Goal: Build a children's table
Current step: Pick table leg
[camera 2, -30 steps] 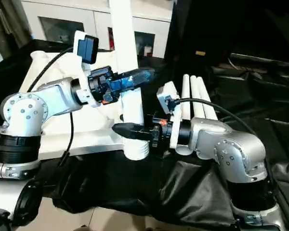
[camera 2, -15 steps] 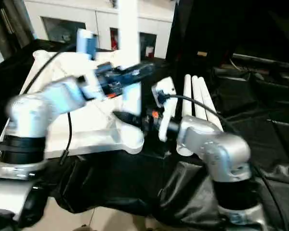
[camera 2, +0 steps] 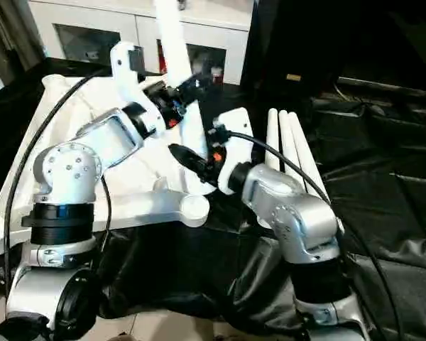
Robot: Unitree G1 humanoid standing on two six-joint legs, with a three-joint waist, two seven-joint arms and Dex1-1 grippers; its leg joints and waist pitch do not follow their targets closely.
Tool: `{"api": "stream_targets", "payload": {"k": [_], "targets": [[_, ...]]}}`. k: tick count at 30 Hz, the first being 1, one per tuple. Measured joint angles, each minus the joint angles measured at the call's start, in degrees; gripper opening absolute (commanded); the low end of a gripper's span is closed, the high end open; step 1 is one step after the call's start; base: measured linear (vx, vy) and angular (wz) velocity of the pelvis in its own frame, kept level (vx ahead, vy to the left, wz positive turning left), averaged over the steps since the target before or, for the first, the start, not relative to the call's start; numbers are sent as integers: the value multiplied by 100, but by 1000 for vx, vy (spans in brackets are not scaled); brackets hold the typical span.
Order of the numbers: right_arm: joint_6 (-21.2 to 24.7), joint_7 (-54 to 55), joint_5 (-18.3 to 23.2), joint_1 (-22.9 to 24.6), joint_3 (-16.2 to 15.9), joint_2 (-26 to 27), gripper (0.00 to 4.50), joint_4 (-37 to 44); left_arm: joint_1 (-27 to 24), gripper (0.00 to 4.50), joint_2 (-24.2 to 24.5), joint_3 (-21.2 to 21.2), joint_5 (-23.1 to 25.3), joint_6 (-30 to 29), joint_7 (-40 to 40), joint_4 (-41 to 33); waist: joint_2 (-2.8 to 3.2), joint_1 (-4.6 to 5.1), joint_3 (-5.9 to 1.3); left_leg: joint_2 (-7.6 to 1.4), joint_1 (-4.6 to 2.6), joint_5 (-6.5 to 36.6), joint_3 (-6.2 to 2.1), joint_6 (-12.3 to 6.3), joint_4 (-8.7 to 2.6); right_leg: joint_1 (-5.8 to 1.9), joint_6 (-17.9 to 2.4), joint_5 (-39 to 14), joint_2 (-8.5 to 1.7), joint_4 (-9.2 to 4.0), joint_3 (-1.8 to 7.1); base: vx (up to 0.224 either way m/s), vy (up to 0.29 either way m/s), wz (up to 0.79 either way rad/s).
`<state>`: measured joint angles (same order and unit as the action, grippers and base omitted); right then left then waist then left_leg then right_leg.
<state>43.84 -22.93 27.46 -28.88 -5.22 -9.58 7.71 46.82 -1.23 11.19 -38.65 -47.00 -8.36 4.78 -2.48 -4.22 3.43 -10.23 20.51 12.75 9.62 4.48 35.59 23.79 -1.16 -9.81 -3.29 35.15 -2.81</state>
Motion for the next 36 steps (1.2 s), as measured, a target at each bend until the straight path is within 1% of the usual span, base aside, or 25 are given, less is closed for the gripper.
{"api": "stream_targets", "payload": {"k": [1,2,3,4,8,10,12,14,18,23,27,31,36], "targets": [[-28,5,-16,0,-15,1,192,-11,0,228,-3,-1,-1,0,-2,-7,0,-3,0,0,-1,0,0,-1,0,1,0,0,0,-1,0,0,0,0],[-50,-1,-35,-14,-20,1,192,-33,0,228,7,-3,-1,0,-18,-11,0,-1,0,0,-1,0,0,-1,0,2,1,1,0,-2,0,0,0,0],[-55,-12,-36,-35,-22,0,227,-64,0,207,18,-4,-1,3,-27,-11,0,3,0,0,-1,0,0,-1,0,2,1,1,0,-3,0,0,0,0],[-60,-29,-35,-46,-21,-2,248,-86,0,205,33,-13,2,5,-37,-11,0,7,0,0,0,1,0,-2,0,1,1,1,0,-3,0,0,0,0],[-135,-173,17,-107,41,-107,288,-97,-3,190,152,-44,0,-29,-196,-6,2,31,1,0,-1,1,0,-2,0,6,1,1,0,-2,0,0,0,0],[85,-477,253,-166,107,-382,304,-94,-3,189,313,-176,-85,-155,-578,-9,3,14,2,1,-10,2,0,-3,0,6,1,1,0,-5,0,0,0,0],[318,-833,494,-178,235,-631,309,-65,-4,188,352,-235,-242,-264,-895,-17,4,-2,3,1,-9,4,1,-7,0,6,1,1,0,-7,1,0,0,0],[479,-1155,676,-178,266,-851,309,7,-4,188,391,-273,-376,-392,-1120,-46,5,-16,3,0,-7,4,1,-8,0,7,1,1,0,-6,1,0,0,0],[824,-1706,1054,-182,363,-1205,309,69,-5,188,681,-565,-497,-518,-1782,-186,10,-17,6,-3,-7,4,4,-9,-1,2,0,1,1,-1,1,0,0,0],[975,-2144,1172,-217,297,-1567,309,70,-4,188,813,-788,-494,-545,-2247,-209,10,-41,6,-3,-12,-7,5,-18,0,-4,-2,3,0,2,1,0,0,0],[1071,-2260,1241,-218,295,-1623,309,71,-4,188,875,-823,-495,-546,-2381,-209,9,-56,5,-3,-8,-9,5,-16,-1,-4,-2,3,0,8,1,0,0,0],[1304,-2452,1452,-217,301,-1789,309,72,-4,188,986,-888,-498,-545,-2637,-208,9,-80,5,-3,-8,-10,5,-17,0,-2,-1,3,0,5,1,0,0,0],[1358,-2582,1470,-217,296,-1870,309,71,-4,188,1002,-914,-509,-546,-2793,-213,8,-83,5,-3,-5,-10,5,-17,0,-1,-1,3,0,6,1,0,0,0]]}}
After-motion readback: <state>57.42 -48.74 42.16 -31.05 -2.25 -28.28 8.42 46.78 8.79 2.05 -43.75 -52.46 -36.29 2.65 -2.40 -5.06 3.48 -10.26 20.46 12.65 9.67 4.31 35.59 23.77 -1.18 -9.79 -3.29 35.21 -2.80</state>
